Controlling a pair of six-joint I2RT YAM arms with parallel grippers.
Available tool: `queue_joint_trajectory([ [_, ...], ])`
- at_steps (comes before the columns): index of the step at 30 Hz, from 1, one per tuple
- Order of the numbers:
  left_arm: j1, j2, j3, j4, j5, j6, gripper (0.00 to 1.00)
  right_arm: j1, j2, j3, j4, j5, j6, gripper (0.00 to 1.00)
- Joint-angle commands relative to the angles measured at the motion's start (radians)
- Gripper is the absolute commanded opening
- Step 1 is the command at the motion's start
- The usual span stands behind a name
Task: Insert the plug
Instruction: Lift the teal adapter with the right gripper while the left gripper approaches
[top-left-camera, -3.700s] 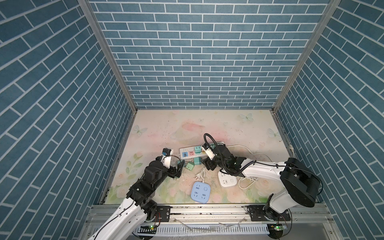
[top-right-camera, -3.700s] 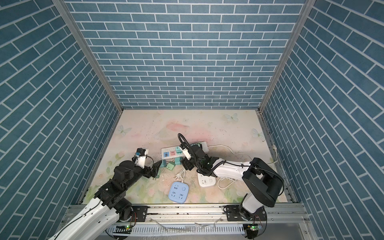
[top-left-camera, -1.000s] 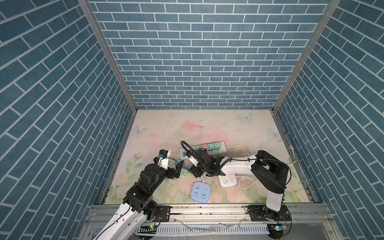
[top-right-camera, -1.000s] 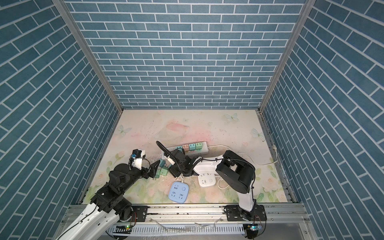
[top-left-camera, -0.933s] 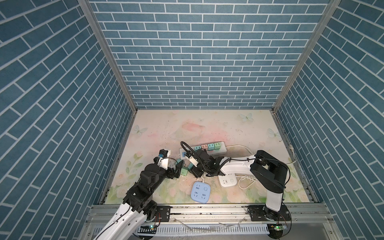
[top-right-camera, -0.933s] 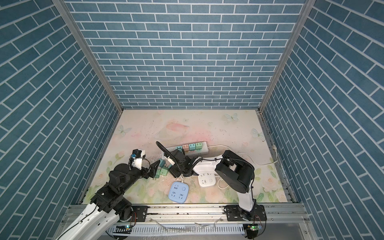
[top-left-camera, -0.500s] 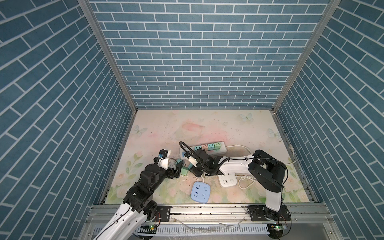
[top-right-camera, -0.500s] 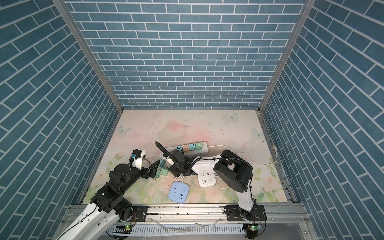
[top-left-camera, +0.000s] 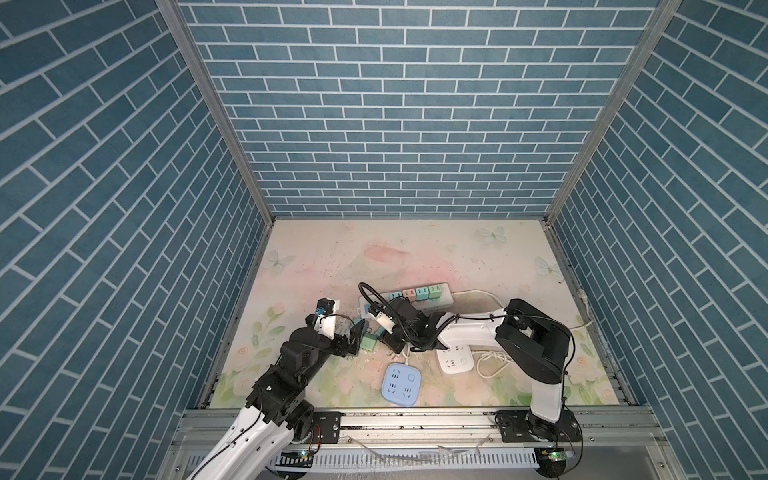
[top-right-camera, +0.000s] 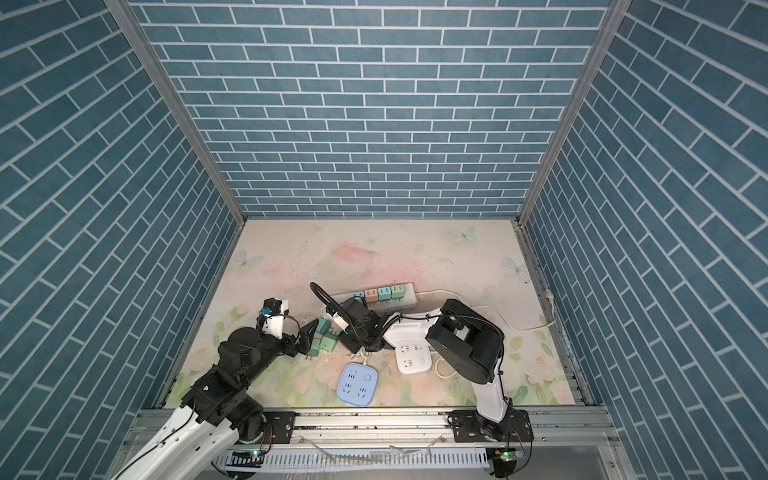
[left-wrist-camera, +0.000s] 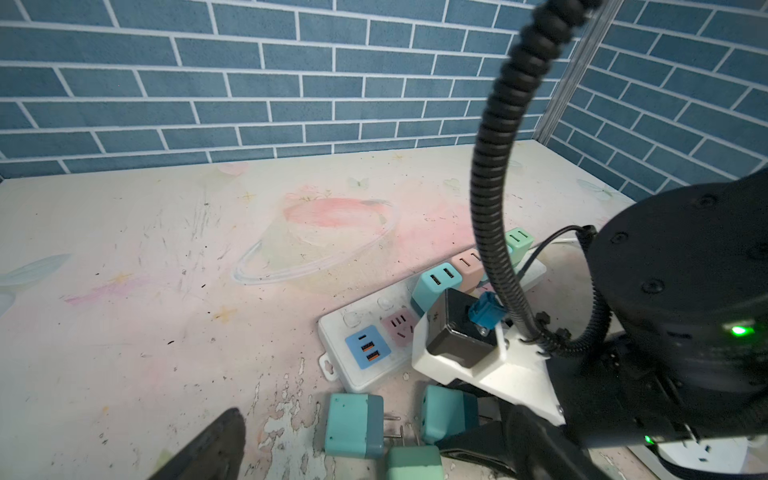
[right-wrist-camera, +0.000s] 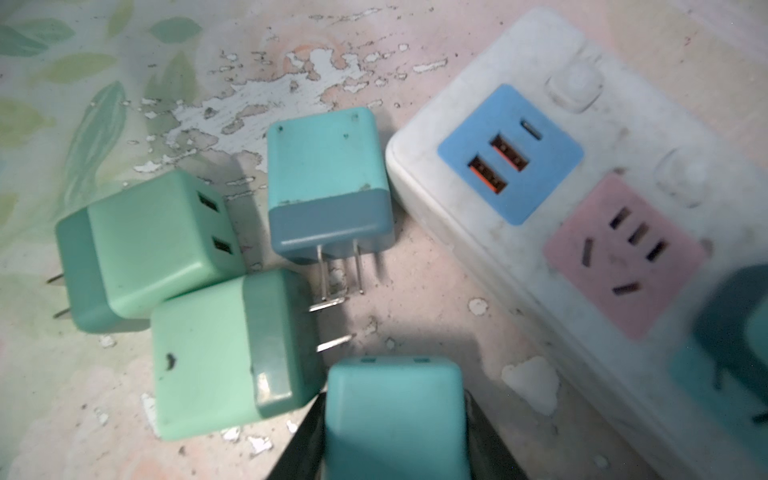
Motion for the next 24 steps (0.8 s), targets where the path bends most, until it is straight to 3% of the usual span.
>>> queue_joint_trajectory([
  [1,0.000,0.001,-0.003,-0.022,-0.034,-0.011,0.99,0.002,-0.057,-0.044,0.009,-0.011,-0.014,0.32],
  [14,0.002,-0.084,-0.013,-0.052,-0.070,-0.033,1.00,0.004,-0.402,-0.260,0.195,0.140,-0.097,0.12],
  [24,0.002,-0.079,0.025,-0.012,0.062,-0.069,1.00,0.004,-0.620,-0.415,0.352,0.217,-0.247,0.03],
])
